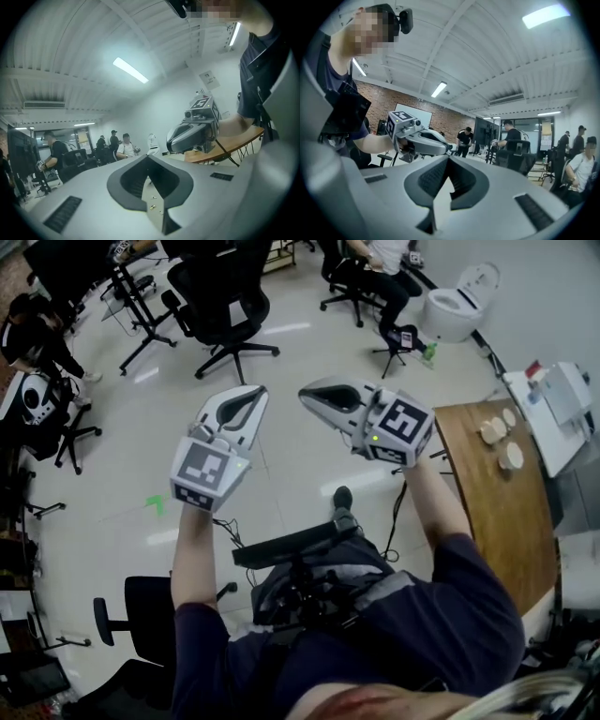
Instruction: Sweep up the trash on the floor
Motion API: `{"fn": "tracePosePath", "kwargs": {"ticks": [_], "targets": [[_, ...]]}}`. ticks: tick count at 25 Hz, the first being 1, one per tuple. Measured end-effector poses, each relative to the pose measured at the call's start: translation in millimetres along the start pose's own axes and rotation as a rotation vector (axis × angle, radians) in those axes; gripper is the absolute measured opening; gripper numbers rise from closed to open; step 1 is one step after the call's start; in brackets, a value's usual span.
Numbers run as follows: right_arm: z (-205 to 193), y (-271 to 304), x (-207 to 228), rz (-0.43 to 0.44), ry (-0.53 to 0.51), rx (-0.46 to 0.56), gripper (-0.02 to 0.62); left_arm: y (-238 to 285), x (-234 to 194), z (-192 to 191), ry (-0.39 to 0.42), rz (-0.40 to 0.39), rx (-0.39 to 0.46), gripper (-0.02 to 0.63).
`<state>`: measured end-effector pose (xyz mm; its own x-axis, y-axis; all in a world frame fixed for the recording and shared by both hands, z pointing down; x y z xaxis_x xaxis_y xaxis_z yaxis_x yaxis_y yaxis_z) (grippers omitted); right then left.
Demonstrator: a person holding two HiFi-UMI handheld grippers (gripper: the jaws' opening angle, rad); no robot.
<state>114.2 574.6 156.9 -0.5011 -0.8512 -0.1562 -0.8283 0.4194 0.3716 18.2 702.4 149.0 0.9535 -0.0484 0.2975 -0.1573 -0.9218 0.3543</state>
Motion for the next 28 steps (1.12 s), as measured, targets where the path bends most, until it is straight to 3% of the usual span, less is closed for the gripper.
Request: {"fn": "tracePosePath", "kwargs": {"ticks": [6, 11, 15, 20, 23, 28], "targets": [[-53, -7, 121, -0.021, 0.001, -0.014, 0.021, 137, -26, 17, -0.041, -0.049, -0.035, 0.006], [-86, -20, 241, -0.006, 0.069, -0.021, 0.021, 255, -53, 50, -0.079, -0.077, -0.073, 0.006], [-102, -25, 316, 0.025, 0.136, 0.021, 0.021, 317, -76, 72, -0.087, -0.049, -0.103, 0.006], [-109, -21, 371, 0.054, 0.150, 0.056, 0.020, 365, -100, 84, -0.062, -0.049, -0.143, 0.006], [-106, -11, 395, 0.059, 0.136, 0.051, 0.020, 383, -122, 91, -0.077, -0.054, -0.116, 0.006], [-99, 23, 430, -0.013, 0.144, 0.044, 0.021, 408, -168, 80, -0.061, -0.105, -0.089, 0.006]]}}
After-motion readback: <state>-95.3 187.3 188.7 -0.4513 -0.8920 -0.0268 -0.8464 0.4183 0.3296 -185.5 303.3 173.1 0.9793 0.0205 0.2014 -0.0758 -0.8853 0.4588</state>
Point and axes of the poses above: the fingertips, and each gripper's own axes: y forward along the fingers, x to its right, z out of its top, the point moved 7 cm from there along -y, backward along the fingers, and after that the axes turned 14 degrees about -x, right-handed, at the moved point
